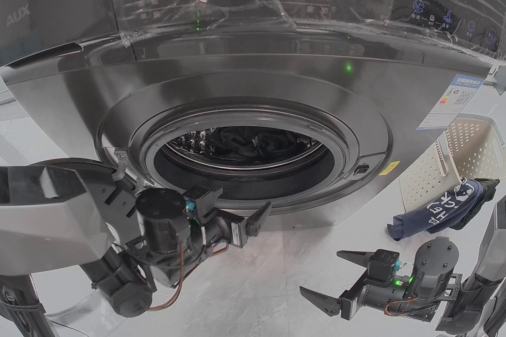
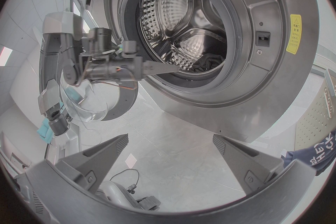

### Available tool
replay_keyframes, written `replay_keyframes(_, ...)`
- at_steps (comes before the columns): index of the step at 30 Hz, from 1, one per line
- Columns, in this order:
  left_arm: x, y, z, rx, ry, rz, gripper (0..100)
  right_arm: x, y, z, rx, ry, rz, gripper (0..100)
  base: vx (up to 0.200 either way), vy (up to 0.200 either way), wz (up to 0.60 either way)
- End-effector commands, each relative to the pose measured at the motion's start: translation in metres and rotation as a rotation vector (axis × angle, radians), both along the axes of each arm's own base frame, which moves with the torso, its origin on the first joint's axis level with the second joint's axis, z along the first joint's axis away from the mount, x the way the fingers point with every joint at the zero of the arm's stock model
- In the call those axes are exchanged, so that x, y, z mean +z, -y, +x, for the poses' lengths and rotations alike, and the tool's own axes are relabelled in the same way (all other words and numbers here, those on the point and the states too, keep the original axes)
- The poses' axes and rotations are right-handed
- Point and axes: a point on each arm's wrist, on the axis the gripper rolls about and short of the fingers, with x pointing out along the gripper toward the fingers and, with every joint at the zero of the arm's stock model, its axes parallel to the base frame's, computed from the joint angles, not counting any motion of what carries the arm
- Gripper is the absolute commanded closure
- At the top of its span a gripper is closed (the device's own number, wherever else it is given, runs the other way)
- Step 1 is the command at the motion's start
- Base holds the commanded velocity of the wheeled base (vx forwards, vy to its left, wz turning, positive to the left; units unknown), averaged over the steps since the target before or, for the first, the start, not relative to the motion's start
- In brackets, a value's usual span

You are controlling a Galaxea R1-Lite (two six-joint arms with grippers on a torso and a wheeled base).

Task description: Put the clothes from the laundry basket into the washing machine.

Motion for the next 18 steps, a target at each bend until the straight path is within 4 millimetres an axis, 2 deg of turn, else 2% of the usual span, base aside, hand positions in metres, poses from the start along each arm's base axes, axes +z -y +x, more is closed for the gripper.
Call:
replay_keyframes(1,0.019,-0.017,-0.056,-0.092,0.044,-0.048,0,0.002,0.01,-0.004,-0.016,-0.005,-0.006,0,0.0,0.0,0.0)
replay_keyframes(9,0.01,-0.024,-0.088,-0.153,-0.004,0.007,0,0.014,0.019,-0.005,-0.049,0.032,0.031,0,0.0,0.0,0.0)
replay_keyframes(14,0.017,-0.027,-0.097,-0.168,0.012,-0.012,0,0.022,0.023,-0.006,-0.06,0.06,0.06,0,0.0,0.0,0.0)
replay_keyframes(17,0.022,-0.034,-0.1,-0.154,0.025,-0.018,0,0.03,0.028,-0.007,-0.128,0.093,0.078,0,0.0,0.0,0.0)
replay_keyframes(18,0.024,-0.037,-0.102,-0.15,0.03,-0.022,0,0.032,0.029,-0.007,-0.14,0.102,0.084,0,-0.2,0.0,0.0)
